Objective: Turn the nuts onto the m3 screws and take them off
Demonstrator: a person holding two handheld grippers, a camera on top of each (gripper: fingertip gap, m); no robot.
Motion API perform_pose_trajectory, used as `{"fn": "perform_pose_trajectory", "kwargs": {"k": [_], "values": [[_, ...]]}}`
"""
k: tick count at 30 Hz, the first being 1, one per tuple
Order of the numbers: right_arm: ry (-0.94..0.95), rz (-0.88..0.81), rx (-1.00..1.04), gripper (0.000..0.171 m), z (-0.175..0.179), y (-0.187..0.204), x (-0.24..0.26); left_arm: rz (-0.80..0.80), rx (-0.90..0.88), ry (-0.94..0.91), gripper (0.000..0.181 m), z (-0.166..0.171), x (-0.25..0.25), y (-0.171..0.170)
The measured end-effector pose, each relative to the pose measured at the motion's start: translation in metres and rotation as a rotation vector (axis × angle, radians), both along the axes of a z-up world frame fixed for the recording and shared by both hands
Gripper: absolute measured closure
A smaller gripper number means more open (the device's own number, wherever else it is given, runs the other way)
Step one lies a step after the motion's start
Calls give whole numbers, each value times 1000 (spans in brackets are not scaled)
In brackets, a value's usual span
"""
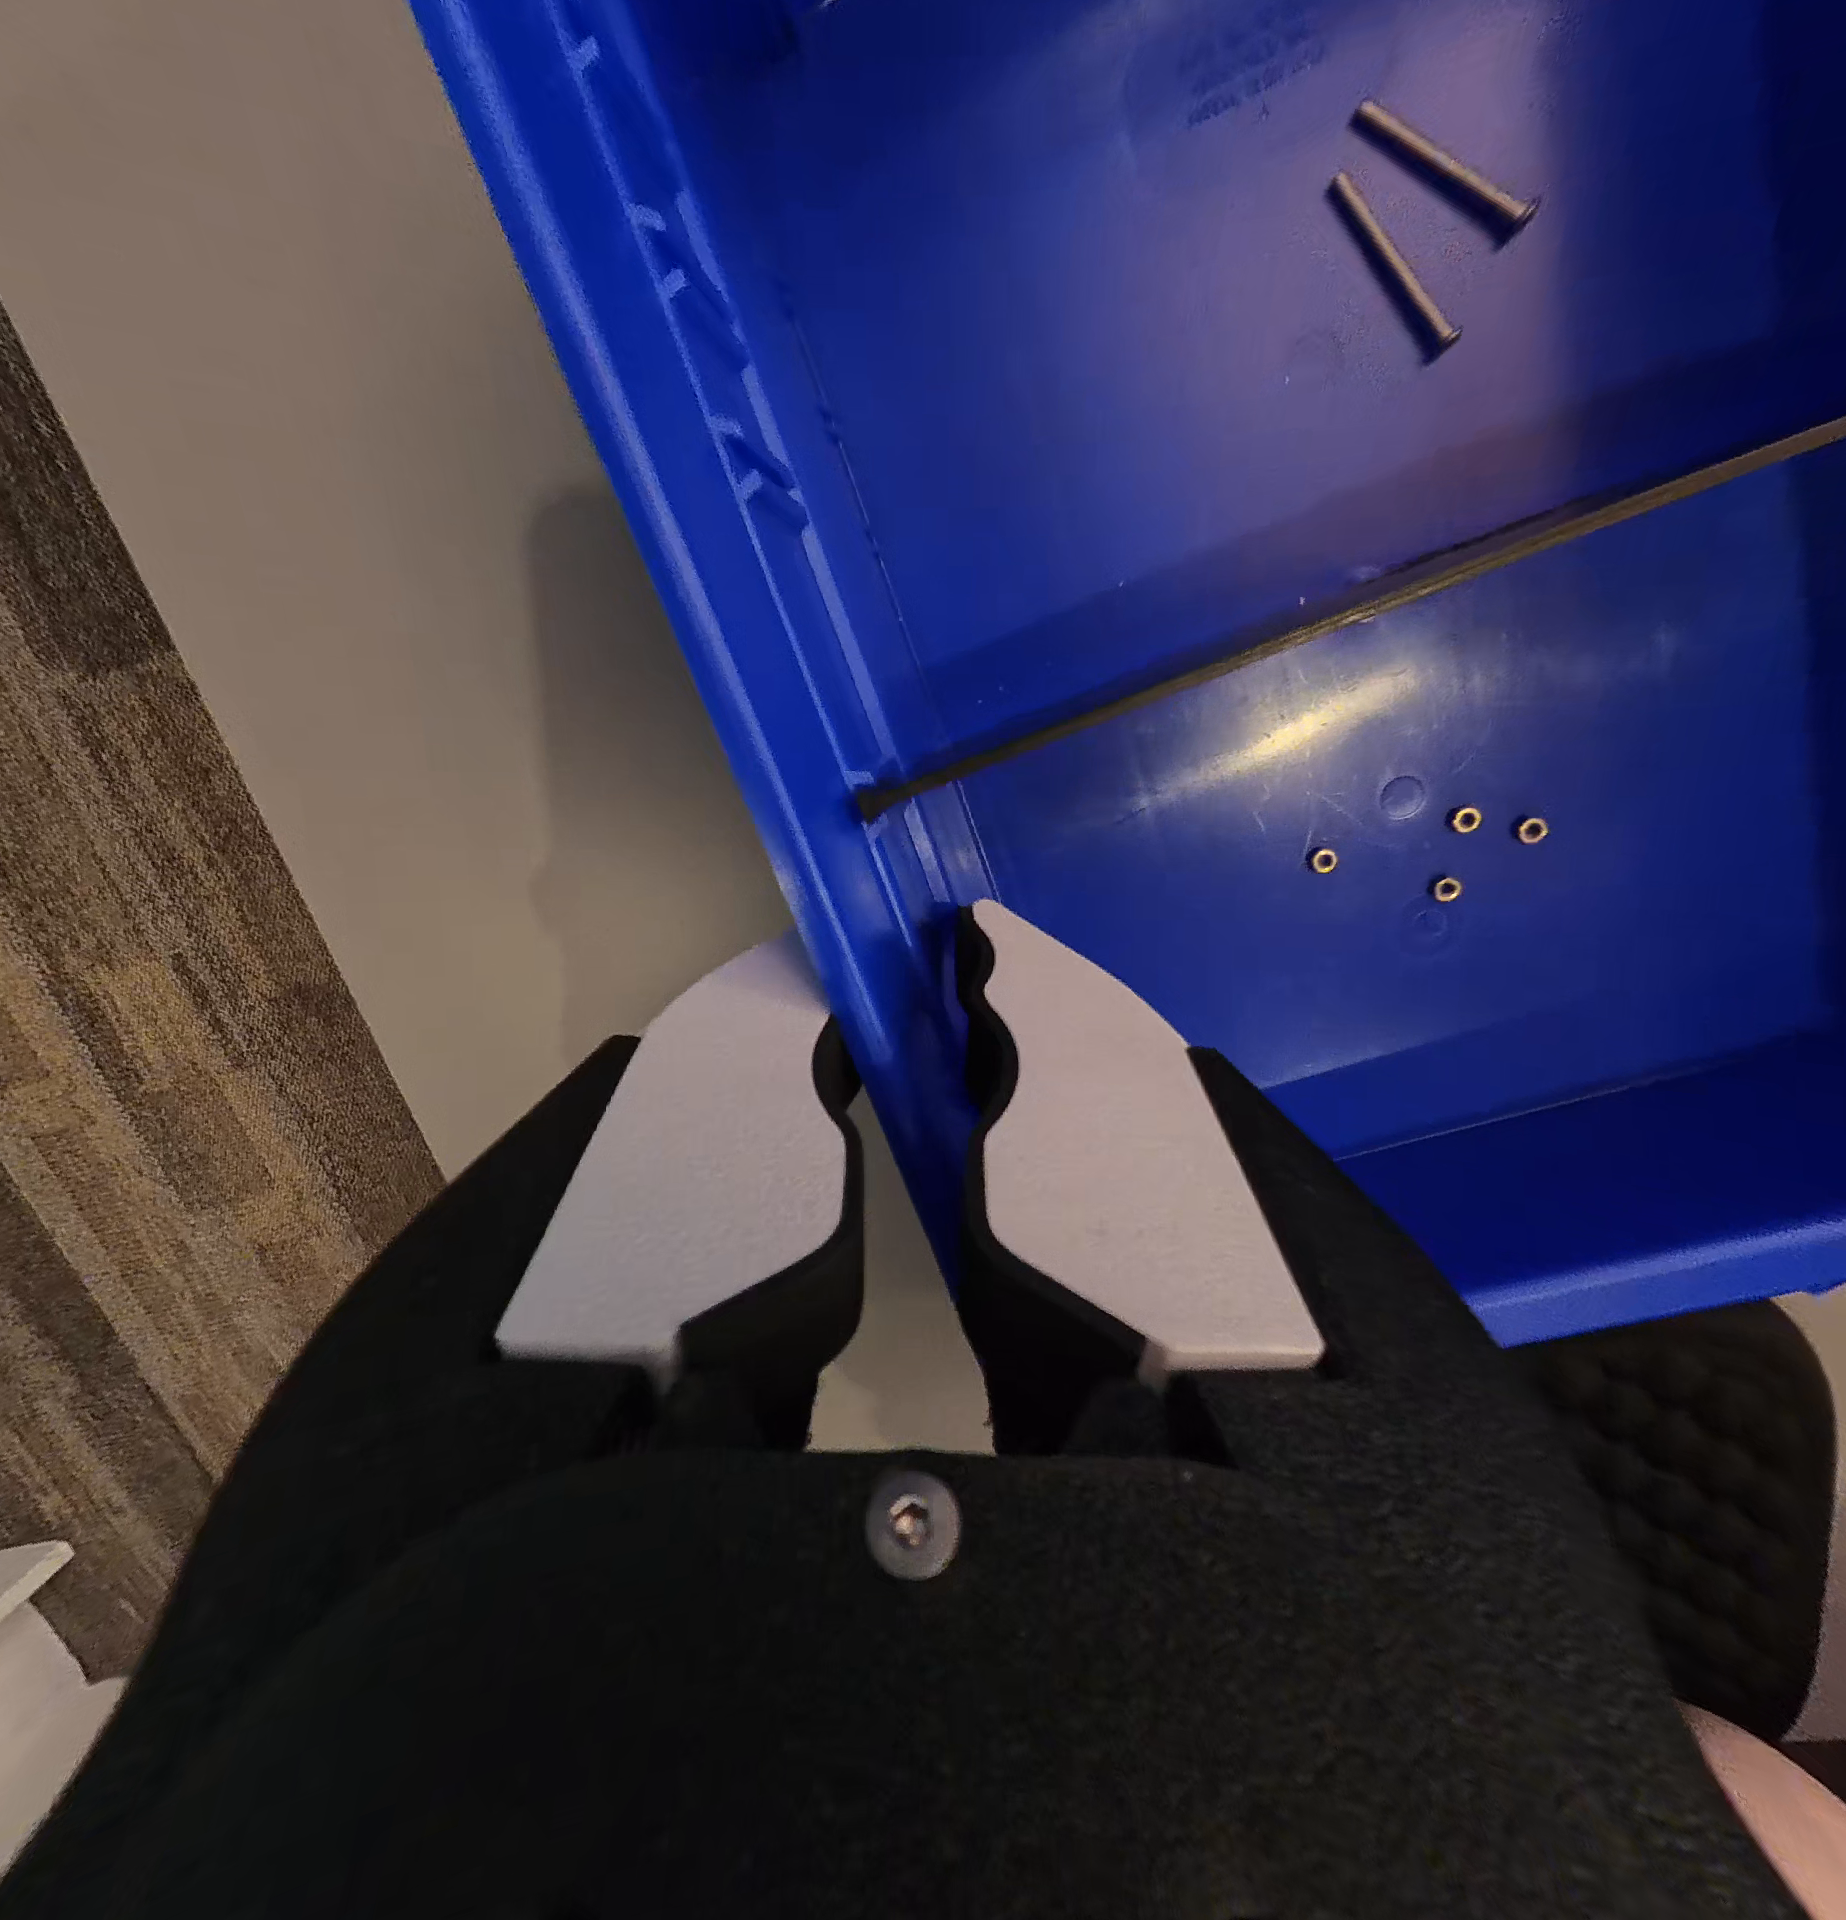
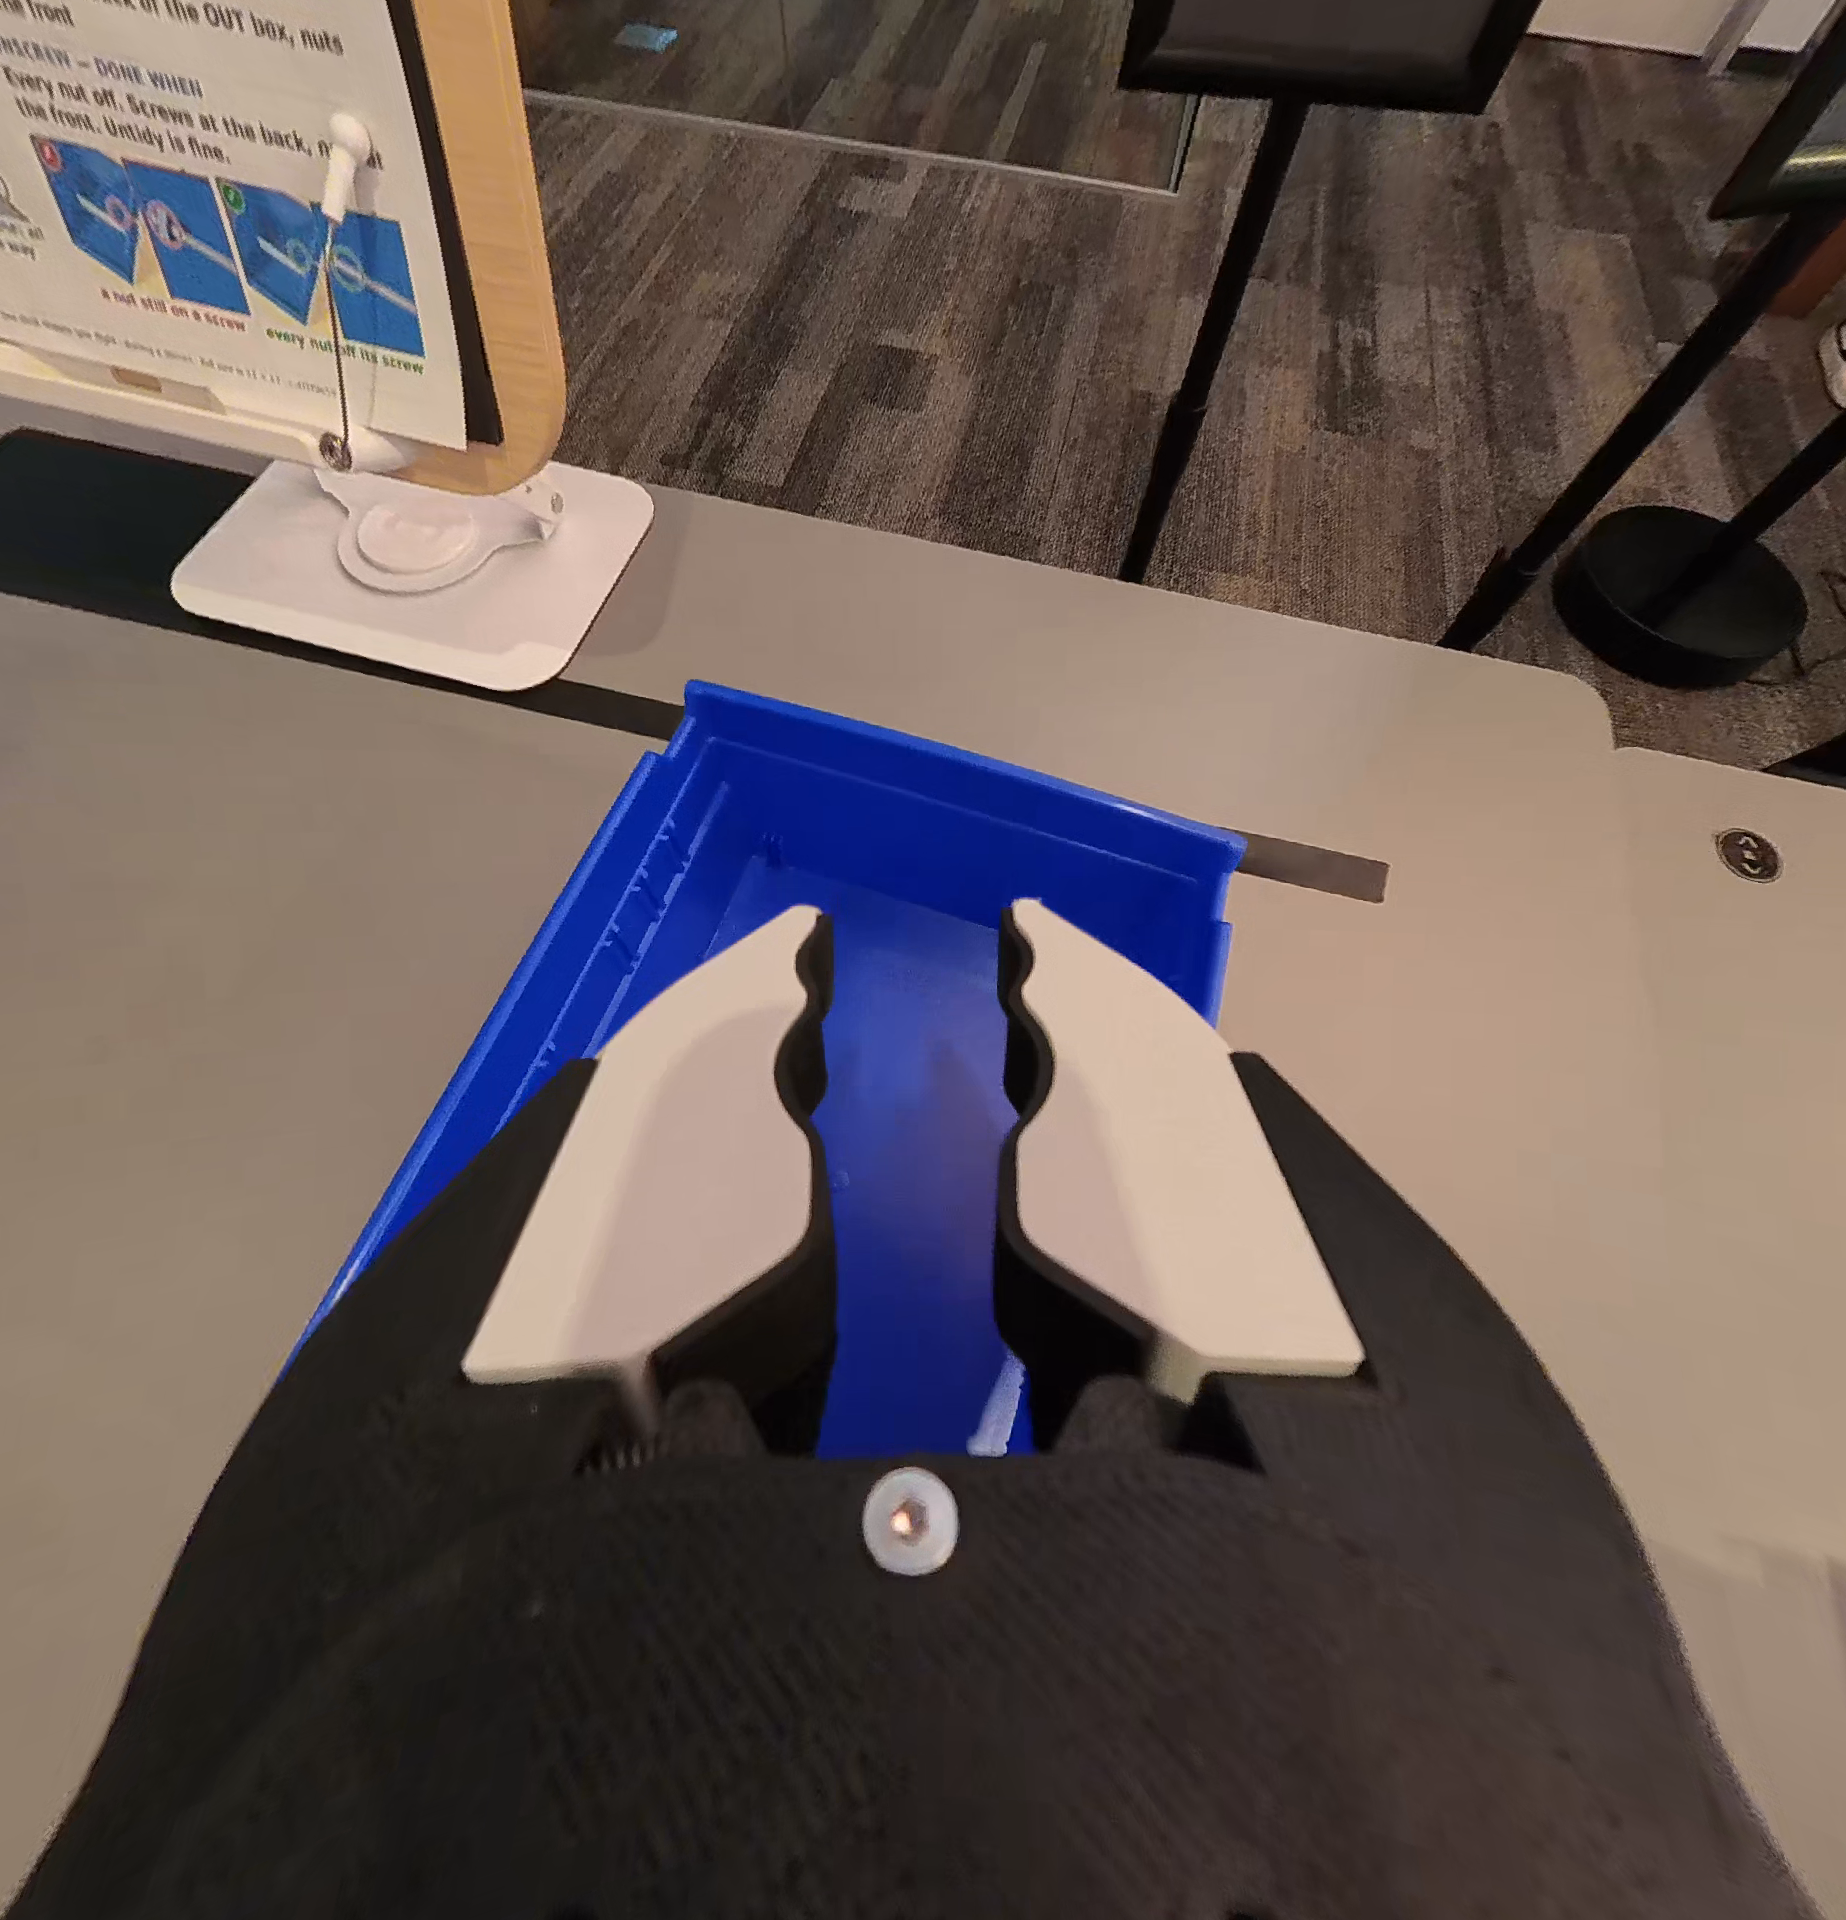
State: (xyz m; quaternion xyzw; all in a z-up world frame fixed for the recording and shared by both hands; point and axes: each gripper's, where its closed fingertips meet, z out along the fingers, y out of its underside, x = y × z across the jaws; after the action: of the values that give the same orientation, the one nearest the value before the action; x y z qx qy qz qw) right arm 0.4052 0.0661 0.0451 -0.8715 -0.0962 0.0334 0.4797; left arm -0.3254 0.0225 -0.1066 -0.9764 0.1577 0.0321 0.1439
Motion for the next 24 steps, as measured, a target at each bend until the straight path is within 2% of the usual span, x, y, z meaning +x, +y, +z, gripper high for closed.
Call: {"fn": "perform_pose_trajectory", "kwargs": {"k": [14, 17, 21, 24], "values": [[-63, 36, -77, 140, -23, 10, -15, -26, 35, 1, 166, 0, -5, 5], [-64, 32, -77, 140, -23, 11, -15, 7, 59, -18, 166, 5, -6, 5], [-69, 17, -68, 139, -21, 11, -12, 49, 203, -83, 162, 41, -5, 6], [-66, 18, -58, 139, -19, 12, -13, -23, 406, -128, 160, 94, 13, 3]]}}
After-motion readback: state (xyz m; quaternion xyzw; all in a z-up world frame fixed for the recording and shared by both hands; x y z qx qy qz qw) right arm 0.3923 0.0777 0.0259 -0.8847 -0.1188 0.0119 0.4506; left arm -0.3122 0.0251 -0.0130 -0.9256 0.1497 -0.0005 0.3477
